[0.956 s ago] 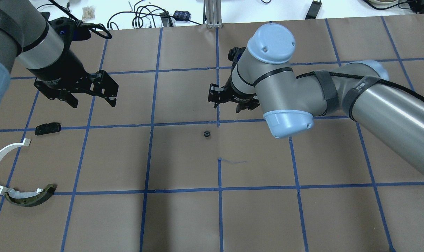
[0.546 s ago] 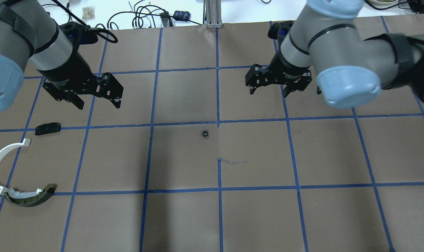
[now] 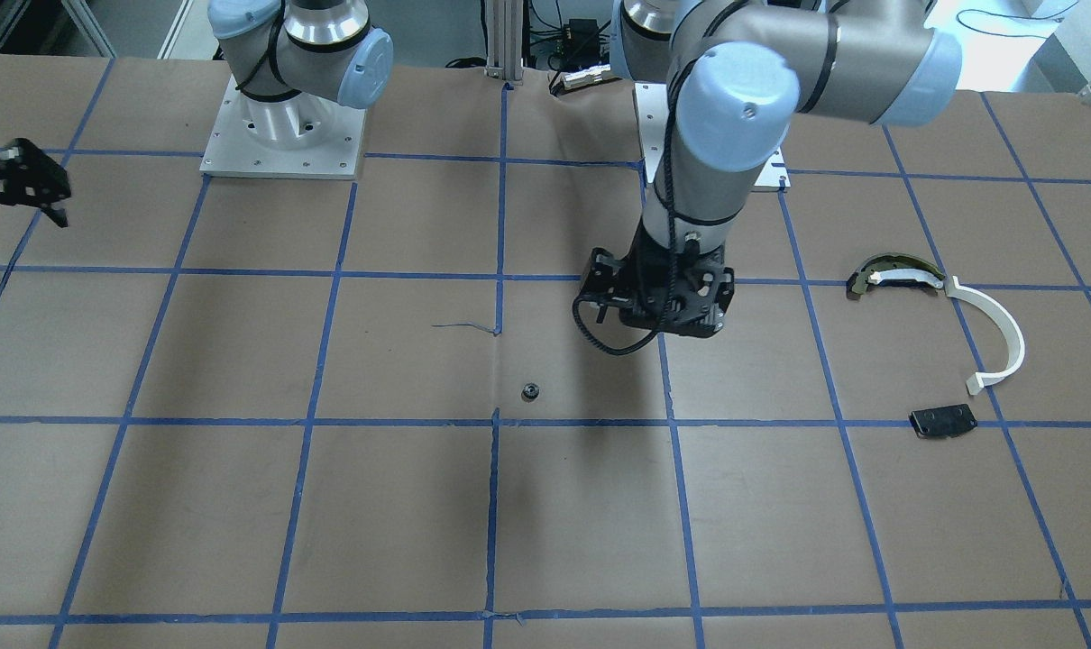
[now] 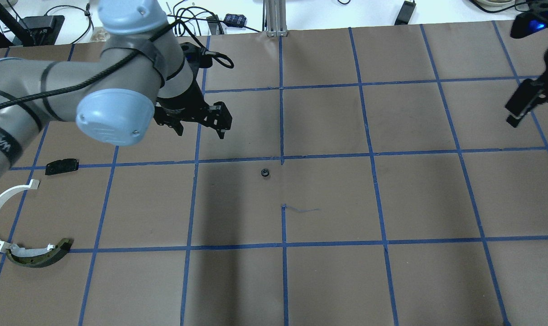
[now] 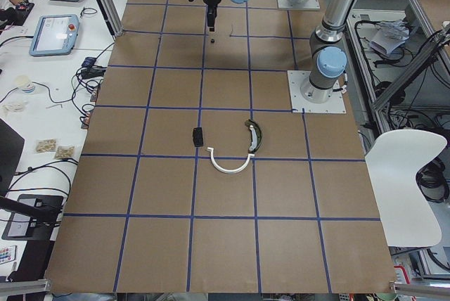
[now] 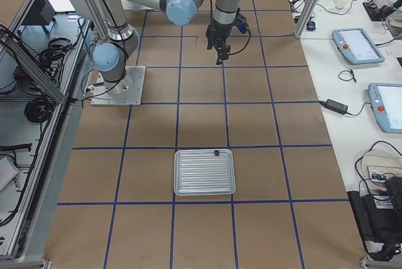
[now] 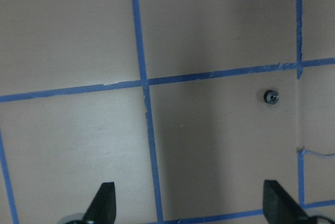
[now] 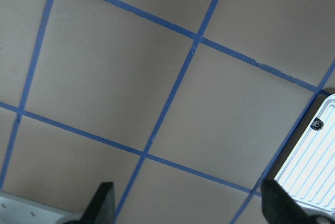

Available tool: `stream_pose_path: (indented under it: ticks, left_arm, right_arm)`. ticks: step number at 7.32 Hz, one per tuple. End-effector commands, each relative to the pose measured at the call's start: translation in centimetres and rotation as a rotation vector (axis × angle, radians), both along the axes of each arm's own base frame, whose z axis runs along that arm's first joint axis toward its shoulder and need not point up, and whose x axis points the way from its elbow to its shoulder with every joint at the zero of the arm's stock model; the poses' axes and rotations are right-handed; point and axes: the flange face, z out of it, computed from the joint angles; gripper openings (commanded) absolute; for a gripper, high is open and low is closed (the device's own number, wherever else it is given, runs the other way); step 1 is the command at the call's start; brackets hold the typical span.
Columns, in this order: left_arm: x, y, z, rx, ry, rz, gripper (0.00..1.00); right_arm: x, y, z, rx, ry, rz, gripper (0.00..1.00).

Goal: Place bearing gear from tray to pile

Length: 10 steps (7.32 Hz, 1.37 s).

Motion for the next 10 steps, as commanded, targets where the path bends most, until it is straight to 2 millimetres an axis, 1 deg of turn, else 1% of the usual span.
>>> stream_pose_path:
  ticks: [1, 2, 3, 4, 5, 6, 7, 8, 9, 10]
  left_arm:
    - [-5.2, -1.0, -6.1, 0.011, -0.004, -0.085, 1.00]
    - [-7.0, -1.4, -8.9, 0.006, -0.003, -0.111, 1.00]
    - [-8.0, -1.6, -11.1, 0.016, -0.005, -0.130, 1.00]
    - [-8.9, -1.4, -13.1, 0.046, -0.015, -0.134, 1.00]
    - [-9.3, -1.7, -14.9, 0.051, -0.014, -0.141, 1.00]
    - [-9.8, -1.9, -16.3, 0.049, -0.015, -0.156, 1.00]
    - [-10.3, -1.6, -17.0, 0.061, -0.019, -0.168, 1.00]
    - [-10.4, -1.6, -17.1, 0.063, -0.018, -0.164, 1.00]
    - [-10.5, -1.3, -17.1, 0.072, -0.024, -0.164, 0.97]
    - [-10.4, -1.3, -17.3, 0.076, -0.026, -0.171, 0.90]
  right_arm:
    - [-10.6, 1.7, -3.2, 0.004, -0.033, 0.186, 0.99]
    - [-15.2, 2.4, -6.2, -0.026, -0.012, 0.283, 0.99]
    - [-18.8, 3.1, -9.5, -0.060, -0.001, 0.373, 0.99]
    - [-21.5, 4.0, -12.5, -0.151, -0.066, 0.450, 0.99]
    - [-23.7, 4.9, -14.8, -0.190, -0.107, 0.503, 0.95]
    - [-25.3, 4.3, -17.1, -0.188, -0.108, 0.593, 0.92]
    - [-26.6, 3.8, -19.2, -0.178, -0.122, 0.713, 0.88]
    - [-26.8, 3.2, -20.1, -0.210, -0.142, 0.826, 0.84]
    - [-26.8, 2.5, -21.1, -0.254, -0.168, 0.916, 0.83]
    - [-27.4, 2.0, -22.1, -0.257, -0.179, 0.958, 0.83]
